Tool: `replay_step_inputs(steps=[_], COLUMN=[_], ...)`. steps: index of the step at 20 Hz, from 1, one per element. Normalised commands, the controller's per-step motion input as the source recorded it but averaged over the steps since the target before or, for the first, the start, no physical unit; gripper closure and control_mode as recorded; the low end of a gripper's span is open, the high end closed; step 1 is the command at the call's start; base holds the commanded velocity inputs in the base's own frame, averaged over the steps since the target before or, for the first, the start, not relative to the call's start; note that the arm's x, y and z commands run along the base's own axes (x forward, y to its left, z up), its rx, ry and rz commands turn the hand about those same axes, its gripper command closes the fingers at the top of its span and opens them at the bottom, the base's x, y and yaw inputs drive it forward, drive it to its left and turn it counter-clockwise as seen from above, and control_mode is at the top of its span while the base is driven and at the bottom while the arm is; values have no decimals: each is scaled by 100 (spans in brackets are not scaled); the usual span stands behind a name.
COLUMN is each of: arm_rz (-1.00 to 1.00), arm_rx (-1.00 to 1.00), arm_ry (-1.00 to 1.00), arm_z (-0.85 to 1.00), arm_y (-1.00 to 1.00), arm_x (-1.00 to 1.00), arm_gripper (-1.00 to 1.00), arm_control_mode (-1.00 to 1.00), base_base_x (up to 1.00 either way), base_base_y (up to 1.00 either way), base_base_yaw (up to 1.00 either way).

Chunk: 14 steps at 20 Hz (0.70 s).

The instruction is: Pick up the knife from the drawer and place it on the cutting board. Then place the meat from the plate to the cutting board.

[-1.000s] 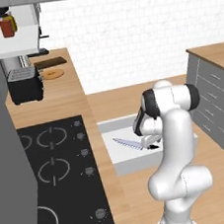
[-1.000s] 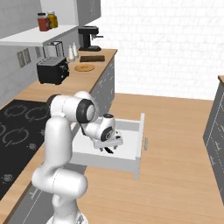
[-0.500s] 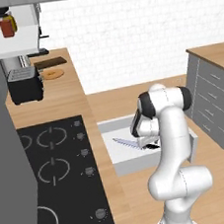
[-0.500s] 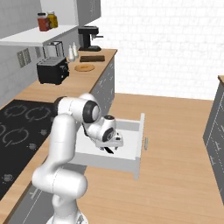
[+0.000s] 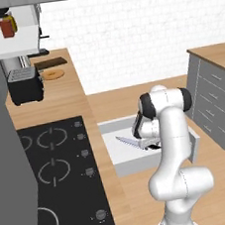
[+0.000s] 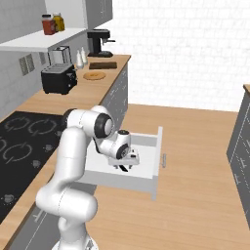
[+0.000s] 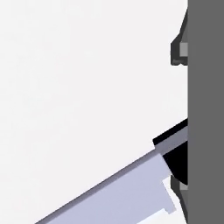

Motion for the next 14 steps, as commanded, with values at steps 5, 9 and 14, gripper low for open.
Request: replay_step_inputs(steps=[5, 9, 14], arm_rz=[0, 0, 0], arm_rx=[-1, 0, 0], arm_ry=[3, 0, -11], arm_z=[-4, 0, 68], arm_y=[3, 0, 4], arm_x=[0, -13, -31], arm_gripper=[100, 100, 100], arm_control_mode=[-100, -100, -100], base_base_x=[0, 0, 0], base_base_y=[0, 0, 0], base_base_yaw=[0, 0, 0])
